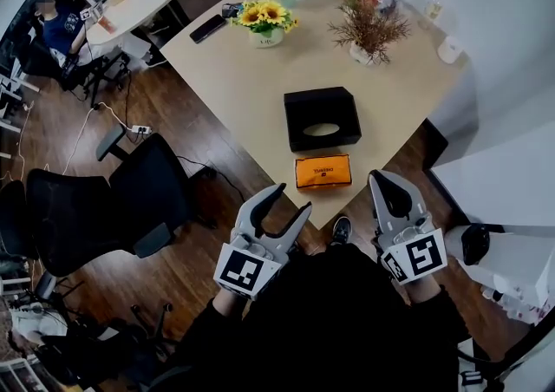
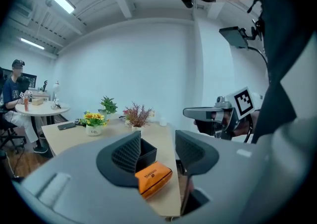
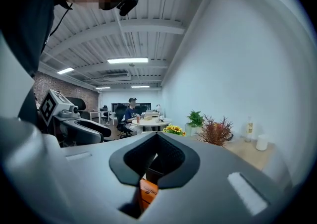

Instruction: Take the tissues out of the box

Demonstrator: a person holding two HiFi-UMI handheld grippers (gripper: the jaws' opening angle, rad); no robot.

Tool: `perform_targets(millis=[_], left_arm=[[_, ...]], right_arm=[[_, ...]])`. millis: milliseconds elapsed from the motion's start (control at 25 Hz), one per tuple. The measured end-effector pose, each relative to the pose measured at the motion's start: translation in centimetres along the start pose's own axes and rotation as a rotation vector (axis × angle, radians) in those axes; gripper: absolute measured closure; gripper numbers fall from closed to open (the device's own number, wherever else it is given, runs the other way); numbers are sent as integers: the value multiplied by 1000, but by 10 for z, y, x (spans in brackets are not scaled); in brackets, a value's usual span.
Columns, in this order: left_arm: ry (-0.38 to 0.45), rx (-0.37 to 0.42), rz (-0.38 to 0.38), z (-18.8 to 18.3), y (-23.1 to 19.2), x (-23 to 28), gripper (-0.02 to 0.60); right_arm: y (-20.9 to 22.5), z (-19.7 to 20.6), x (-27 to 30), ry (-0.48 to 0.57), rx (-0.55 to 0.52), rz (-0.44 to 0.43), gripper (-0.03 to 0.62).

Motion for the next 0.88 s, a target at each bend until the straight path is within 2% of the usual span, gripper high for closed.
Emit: perform_targets(millis=[880], left_arm=[[-14, 0, -19, 2, 12, 4, 396]], right_arm=[[-4, 6, -3, -8, -16, -43, 594]])
Point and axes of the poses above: the fingertips, and each gripper's own axes: x forward along the fingers, y to its right, z out of its underside, the point moved 8 cm from there along -x, backward along the fingers, and after that the axes turned 15 degrees about z, right-handed, at the moved point
